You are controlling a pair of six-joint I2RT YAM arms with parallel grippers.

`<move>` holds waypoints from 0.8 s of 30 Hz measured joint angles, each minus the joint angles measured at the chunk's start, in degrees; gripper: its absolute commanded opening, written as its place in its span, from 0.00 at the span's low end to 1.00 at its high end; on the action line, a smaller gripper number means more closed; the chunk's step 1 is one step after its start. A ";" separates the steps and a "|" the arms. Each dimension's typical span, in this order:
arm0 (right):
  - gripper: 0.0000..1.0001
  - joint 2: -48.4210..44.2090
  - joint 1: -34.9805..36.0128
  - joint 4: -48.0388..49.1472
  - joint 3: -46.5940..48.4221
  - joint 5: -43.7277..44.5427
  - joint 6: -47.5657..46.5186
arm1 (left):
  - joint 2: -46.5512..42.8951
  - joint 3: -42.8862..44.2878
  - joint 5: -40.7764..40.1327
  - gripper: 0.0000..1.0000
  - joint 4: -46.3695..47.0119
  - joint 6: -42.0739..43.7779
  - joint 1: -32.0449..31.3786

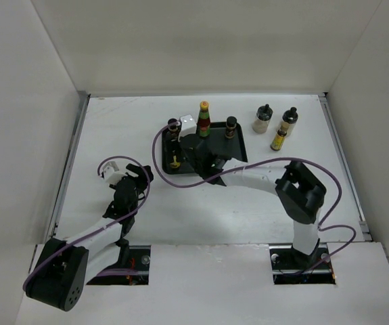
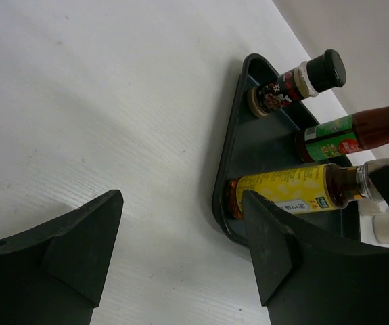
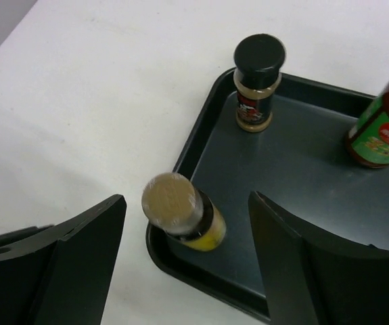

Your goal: Organize the condiment bottles

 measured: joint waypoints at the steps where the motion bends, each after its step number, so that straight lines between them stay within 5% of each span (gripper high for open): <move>1: 0.83 -1.64 -0.28 0.02 -1.53 -0.17 0.02 | -0.07 0.00 0.00 0.70 -0.02 0.00 0.00; 6: 0.83 -17.53 -5.53 0.61 -12.61 -0.85 0.02 | -0.37 0.00 0.02 0.70 -0.02 0.00 0.00; 11: 0.81 -30.08 -25.46 4.57 -21.22 3.63 0.39 | -0.28 0.00 0.09 0.70 0.02 0.00 -0.02; 16: 0.82 -28.61 -41.57 1.81 -25.29 7.61 0.61 | 0.92 0.00 0.35 0.71 0.07 0.00 -0.11; 20: 0.80 -25.07 -44.15 -1.40 -24.85 7.17 0.63 | 2.14 0.00 0.94 0.71 0.15 0.00 -0.26; 24: 0.67 -21.59 -44.74 -2.64 -23.69 5.79 0.87 | 2.34 0.00 1.11 0.71 0.28 0.00 -0.42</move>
